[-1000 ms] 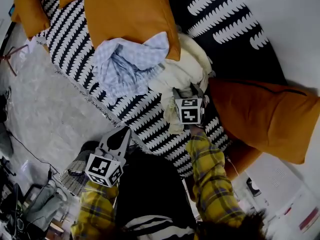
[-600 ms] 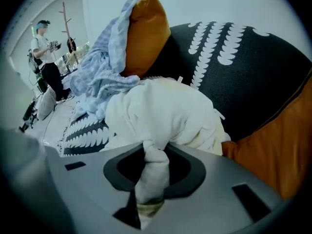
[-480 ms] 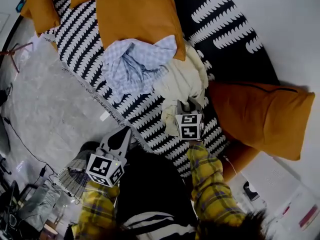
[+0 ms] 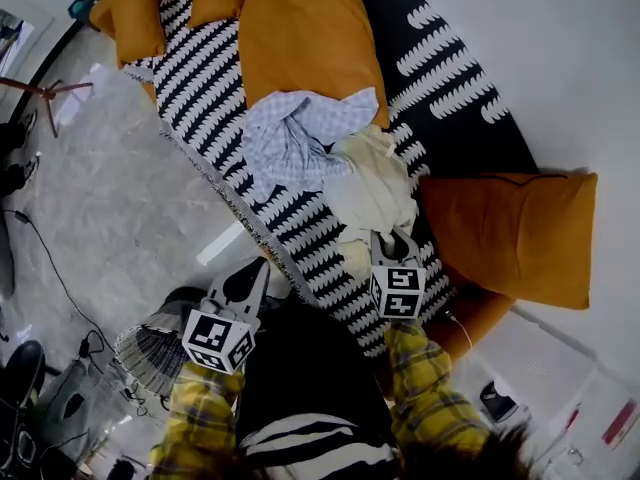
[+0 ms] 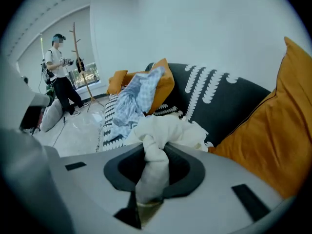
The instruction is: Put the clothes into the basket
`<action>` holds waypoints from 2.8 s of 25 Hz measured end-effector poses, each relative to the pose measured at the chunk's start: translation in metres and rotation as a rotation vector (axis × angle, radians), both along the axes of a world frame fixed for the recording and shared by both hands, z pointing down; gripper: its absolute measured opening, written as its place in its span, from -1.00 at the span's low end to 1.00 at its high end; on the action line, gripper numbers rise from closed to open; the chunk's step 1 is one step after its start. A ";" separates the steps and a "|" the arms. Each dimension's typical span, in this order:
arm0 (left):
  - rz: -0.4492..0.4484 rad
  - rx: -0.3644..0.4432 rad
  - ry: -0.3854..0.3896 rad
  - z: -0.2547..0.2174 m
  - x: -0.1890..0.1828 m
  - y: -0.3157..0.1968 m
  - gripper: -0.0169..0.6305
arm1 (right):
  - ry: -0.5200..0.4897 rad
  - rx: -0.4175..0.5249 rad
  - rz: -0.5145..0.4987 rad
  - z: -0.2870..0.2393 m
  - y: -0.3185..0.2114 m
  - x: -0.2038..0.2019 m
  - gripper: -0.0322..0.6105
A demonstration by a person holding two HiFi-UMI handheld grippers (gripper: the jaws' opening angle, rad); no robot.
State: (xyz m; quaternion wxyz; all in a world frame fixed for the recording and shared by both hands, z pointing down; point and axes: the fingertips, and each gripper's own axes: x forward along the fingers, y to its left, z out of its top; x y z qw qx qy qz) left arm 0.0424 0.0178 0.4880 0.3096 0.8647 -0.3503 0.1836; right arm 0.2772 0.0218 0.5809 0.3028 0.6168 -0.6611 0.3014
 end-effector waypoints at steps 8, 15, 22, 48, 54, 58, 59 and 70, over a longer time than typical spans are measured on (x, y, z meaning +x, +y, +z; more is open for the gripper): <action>-0.113 0.062 0.040 -0.048 -0.056 0.029 -0.89 | -0.011 0.179 -0.030 -0.109 0.010 -0.040 -0.59; -0.249 0.142 0.063 -0.095 -0.125 0.069 -0.89 | -0.081 0.320 -0.140 -0.194 0.026 -0.113 -0.59; -0.460 0.190 0.065 -0.123 -0.217 0.111 -0.89 | -0.184 0.423 -0.339 -0.259 0.040 -0.216 -0.59; -1.347 0.248 -0.022 -0.143 -0.477 0.408 -0.89 | -0.606 0.283 -1.452 -0.297 0.279 -0.618 -0.59; -1.441 0.197 -0.014 -0.125 -0.483 0.442 -0.89 | -0.546 0.118 -1.616 -0.236 0.327 -0.655 -0.59; -1.472 0.178 -0.013 -0.117 -0.487 0.456 -0.89 | -0.448 0.047 -1.721 -0.189 0.354 -0.673 -0.58; -1.475 0.173 -0.013 -0.116 -0.487 0.458 -0.89 | -0.418 0.038 -1.744 -0.179 0.358 -0.675 -0.58; -1.408 0.152 -0.005 -0.110 -0.492 0.435 -0.89 | -0.265 0.098 -1.782 -0.153 0.355 -0.686 -0.31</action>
